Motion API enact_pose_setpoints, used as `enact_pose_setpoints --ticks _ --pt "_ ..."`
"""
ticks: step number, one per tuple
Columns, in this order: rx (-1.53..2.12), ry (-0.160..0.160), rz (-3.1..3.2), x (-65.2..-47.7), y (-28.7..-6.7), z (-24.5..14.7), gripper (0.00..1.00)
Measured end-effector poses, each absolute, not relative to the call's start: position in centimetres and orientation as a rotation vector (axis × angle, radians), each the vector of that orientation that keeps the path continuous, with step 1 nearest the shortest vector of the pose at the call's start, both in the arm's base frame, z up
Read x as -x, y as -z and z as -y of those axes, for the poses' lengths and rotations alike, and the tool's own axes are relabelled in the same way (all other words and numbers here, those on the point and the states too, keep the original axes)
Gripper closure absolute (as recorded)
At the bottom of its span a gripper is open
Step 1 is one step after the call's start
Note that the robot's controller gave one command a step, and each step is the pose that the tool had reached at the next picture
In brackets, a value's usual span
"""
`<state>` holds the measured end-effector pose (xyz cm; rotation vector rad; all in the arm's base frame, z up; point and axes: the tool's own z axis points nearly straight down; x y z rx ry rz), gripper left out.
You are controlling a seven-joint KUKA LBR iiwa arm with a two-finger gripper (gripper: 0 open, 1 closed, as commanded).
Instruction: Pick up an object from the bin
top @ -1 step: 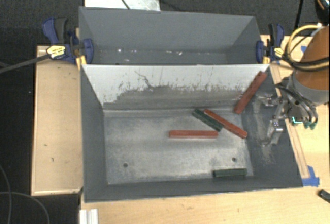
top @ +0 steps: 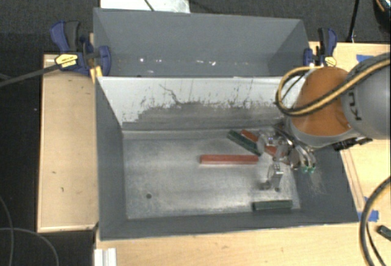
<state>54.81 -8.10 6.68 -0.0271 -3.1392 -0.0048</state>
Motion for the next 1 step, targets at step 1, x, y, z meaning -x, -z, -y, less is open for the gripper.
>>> enact_pose_setpoints --ticks 1 --pt "-0.138 0.005 3.145 -56.81 -7.09 1.22 0.00"
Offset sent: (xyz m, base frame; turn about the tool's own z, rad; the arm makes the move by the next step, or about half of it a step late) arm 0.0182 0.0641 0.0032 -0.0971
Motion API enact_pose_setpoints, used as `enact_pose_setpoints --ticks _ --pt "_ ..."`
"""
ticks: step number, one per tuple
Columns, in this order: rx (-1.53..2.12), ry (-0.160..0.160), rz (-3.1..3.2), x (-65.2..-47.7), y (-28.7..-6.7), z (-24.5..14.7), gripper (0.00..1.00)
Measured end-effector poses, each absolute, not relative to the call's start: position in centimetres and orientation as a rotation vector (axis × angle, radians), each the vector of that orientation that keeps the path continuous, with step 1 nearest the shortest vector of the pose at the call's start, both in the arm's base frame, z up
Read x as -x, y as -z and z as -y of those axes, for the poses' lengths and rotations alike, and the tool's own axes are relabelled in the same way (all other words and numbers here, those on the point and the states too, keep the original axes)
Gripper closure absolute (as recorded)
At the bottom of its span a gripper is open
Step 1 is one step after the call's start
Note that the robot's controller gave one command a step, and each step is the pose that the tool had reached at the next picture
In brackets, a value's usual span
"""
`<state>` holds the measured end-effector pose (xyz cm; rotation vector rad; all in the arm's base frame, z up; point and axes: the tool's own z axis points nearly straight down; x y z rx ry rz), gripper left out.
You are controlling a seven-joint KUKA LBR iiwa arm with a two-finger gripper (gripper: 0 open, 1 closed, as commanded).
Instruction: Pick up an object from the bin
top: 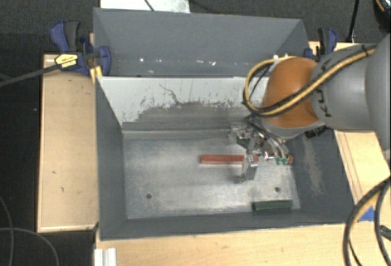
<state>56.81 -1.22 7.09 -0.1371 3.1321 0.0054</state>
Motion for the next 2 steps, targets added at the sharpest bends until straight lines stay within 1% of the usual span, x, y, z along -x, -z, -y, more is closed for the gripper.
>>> enact_pose_setpoints --ticks 1,2 --pt "0.137 0.000 -3.133 -56.7 -7.1 1.7 1.00" --pt "0.178 0.002 -3.124 -58.8 -22.3 3.4 1.00"
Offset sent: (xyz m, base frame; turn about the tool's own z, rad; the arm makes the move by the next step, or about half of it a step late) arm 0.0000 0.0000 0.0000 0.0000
